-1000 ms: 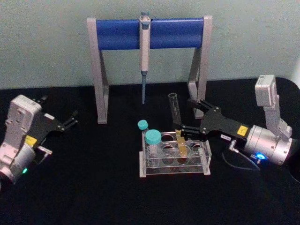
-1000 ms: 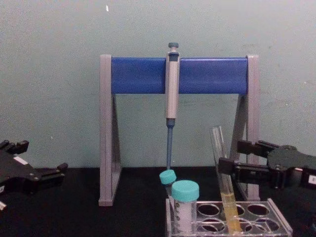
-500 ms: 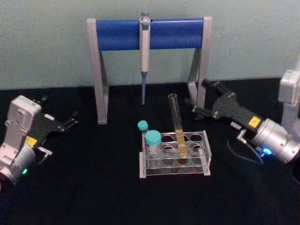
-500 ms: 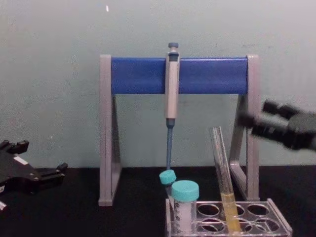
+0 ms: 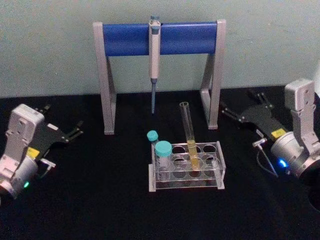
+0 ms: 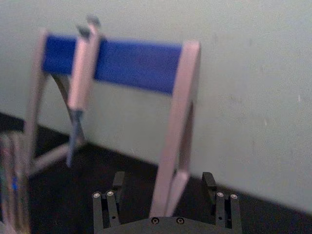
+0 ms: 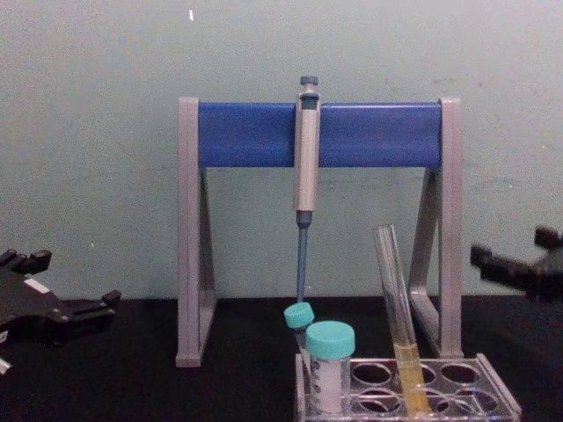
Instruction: Pick up the test tube from the test tube rack, shake it, then place it back into the test tube rack.
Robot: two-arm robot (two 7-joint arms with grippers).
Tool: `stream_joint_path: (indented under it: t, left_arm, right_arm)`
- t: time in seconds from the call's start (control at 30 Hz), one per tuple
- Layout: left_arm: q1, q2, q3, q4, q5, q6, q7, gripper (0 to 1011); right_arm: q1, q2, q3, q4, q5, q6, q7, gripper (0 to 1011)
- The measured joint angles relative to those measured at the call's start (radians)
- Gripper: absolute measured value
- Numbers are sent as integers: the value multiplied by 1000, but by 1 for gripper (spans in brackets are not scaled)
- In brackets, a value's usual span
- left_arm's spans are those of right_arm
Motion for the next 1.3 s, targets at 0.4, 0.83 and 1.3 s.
stream_joint_path:
  t: [0.4,0.83,1.3]
  left_arm:
    - [0,0,0,0,0,0,0,1001]
    - [0,0,0,0,0,0,0,1001]
    - [0,0,0,0,0,0,0,1001]
  right_arm:
    - [-5,-37,6,64,-54,123,-68,1000]
    - [-3,-43,13,70,-54,124,-65,1000]
    - [-3,-41,11,68,-54,123,-64,1000]
